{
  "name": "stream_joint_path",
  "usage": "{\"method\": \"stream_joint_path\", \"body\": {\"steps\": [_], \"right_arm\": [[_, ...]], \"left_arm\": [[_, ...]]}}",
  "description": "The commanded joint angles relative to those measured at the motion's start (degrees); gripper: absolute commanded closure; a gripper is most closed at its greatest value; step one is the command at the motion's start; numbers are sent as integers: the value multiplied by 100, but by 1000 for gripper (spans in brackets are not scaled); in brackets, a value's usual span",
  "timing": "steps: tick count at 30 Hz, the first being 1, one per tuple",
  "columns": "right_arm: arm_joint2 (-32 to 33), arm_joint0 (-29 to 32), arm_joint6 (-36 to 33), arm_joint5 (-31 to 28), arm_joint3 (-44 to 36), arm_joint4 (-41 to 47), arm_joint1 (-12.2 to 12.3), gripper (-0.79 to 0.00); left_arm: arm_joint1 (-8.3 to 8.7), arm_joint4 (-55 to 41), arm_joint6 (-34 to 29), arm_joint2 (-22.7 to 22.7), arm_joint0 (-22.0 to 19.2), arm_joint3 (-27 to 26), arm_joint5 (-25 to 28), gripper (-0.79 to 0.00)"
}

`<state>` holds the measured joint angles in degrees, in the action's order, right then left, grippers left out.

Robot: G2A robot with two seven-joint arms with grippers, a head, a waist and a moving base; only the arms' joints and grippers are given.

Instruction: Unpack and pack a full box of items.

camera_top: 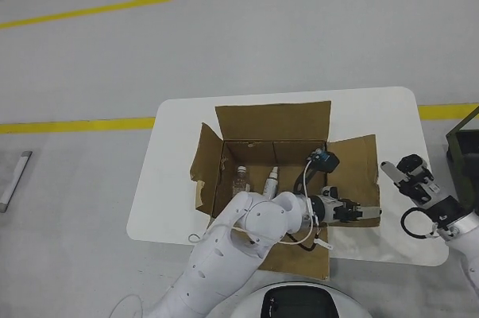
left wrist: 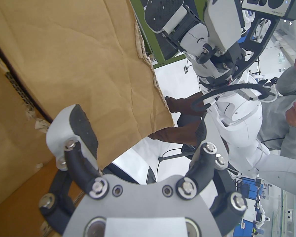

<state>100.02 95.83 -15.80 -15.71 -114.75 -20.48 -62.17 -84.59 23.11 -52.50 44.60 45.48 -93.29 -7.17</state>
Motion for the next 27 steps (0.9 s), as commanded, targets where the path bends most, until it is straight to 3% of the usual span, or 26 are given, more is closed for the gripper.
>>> {"method": "stream_joint_path", "body": {"steps": [1,6,12,16,17,19,27], "right_arm": [[-89,-40,-17,74,44,-96,-6,-391],[-308,-129,-17,152,197,-63,-31,-311],[-446,-178,-58,143,271,-181,-44,-286],[-506,-199,-64,164,330,-186,-54,-135],[-512,-205,-69,168,339,-187,-56,-55],[-524,-212,-67,172,366,-179,-60,0],[-484,-248,-56,167,440,-102,-71,0]], "left_arm": [[10,28,-7,26,25,-17,-10,-785],[32,57,-23,100,84,-71,-33,-785],[49,68,-52,170,99,-68,-39,-785],[53,49,-63,214,78,-60,-27,-785],[56,54,-63,231,75,-62,-21,-785],[66,49,-60,287,78,-75,-35,-785],[171,233,-60,760,162,-275,-224,-785]]}}
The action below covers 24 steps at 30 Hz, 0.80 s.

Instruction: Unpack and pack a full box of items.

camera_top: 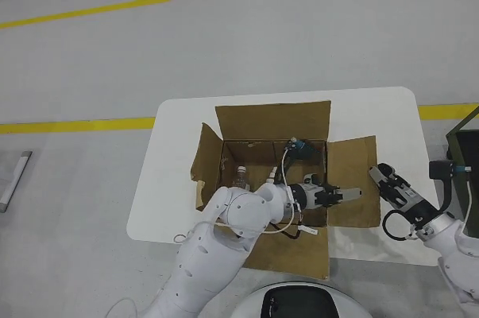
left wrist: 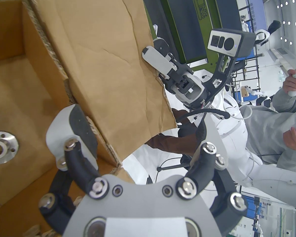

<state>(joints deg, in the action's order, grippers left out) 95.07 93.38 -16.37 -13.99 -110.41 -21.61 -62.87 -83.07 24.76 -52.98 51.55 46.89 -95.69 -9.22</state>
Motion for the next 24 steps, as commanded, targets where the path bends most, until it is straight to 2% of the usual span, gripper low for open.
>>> {"method": "stream_joint_path", "body": {"steps": [1,5,9,14,18,24], "right_arm": [[28,-7,2,-14,15,20,-1,0],[92,-6,9,-54,48,60,-2,0],[136,1,0,-84,67,87,-4,0],[147,3,-4,-77,93,53,-9,0],[125,15,14,-70,110,28,-16,0],[123,30,28,-71,122,11,-25,0]], "left_arm": [[46,219,-32,138,31,-72,-44,-785],[174,1101,-251,343,102,-267,-28,-785],[333,2863,-721,240,121,-364,354,-785],[397,3594,-1120,211,204,-354,381,-785],[404,3932,-1404,211,179,-184,185,-785],[393,3954,-1691,306,144,133,-104,-785]]}}
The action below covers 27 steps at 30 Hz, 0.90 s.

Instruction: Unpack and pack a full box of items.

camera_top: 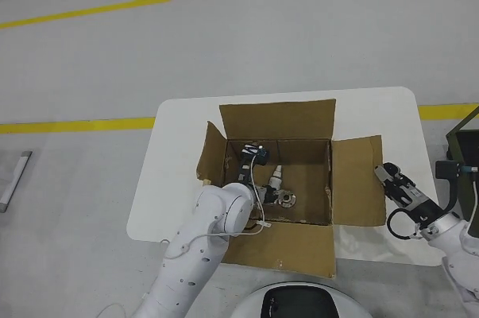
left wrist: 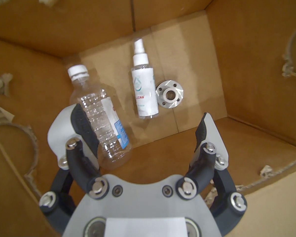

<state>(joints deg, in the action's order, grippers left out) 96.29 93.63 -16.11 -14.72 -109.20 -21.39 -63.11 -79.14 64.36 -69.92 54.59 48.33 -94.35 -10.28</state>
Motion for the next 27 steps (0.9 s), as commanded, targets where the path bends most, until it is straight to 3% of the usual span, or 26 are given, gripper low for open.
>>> {"method": "stream_joint_path", "body": {"steps": [1,18,27], "right_arm": [[1,12,8,-3,3,-19,-2,0],[-48,5,-28,32,-10,-122,-23,0],[-34,49,24,83,-59,-134,-37,0]], "left_arm": [[-1,-6,2,2,0,0,3,-785],[-8,23,185,-58,68,84,163,-785],[-137,889,-503,-489,-402,898,-329,-785]]}}
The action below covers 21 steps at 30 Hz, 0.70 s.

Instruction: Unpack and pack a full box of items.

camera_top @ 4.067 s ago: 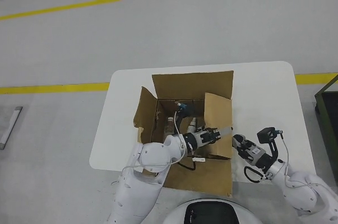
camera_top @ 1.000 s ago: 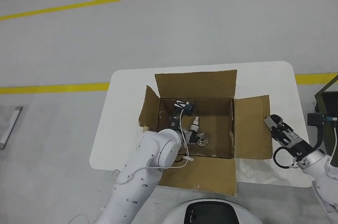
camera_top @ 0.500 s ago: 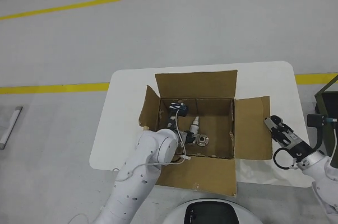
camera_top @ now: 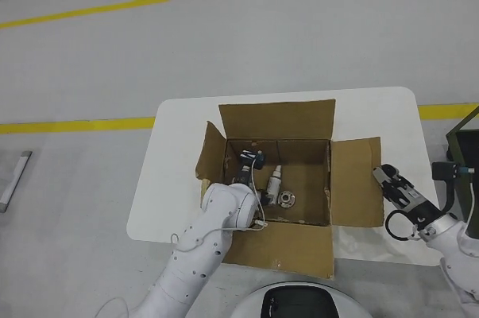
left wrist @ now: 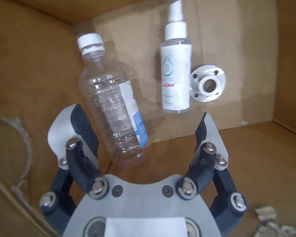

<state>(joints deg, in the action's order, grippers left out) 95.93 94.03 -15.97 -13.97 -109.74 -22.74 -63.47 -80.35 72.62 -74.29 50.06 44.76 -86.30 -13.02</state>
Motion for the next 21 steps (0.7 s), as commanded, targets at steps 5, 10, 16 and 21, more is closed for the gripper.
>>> {"method": "stream_joint_path", "body": {"steps": [5,10,16,21], "right_arm": [[-18,41,40,16,-35,-11,-12,0],[-67,39,67,3,-31,-31,-23,0],[-88,16,68,-24,-17,-42,-31,0],[-90,6,56,-42,-6,-45,-36,0]], "left_arm": [[-105,244,-231,-184,-231,382,-226,-785],[-183,455,-303,-306,-334,635,-343,-785],[-260,550,-332,-365,-350,817,-389,-382],[-313,638,-322,-373,-355,1058,-399,-388]]}}
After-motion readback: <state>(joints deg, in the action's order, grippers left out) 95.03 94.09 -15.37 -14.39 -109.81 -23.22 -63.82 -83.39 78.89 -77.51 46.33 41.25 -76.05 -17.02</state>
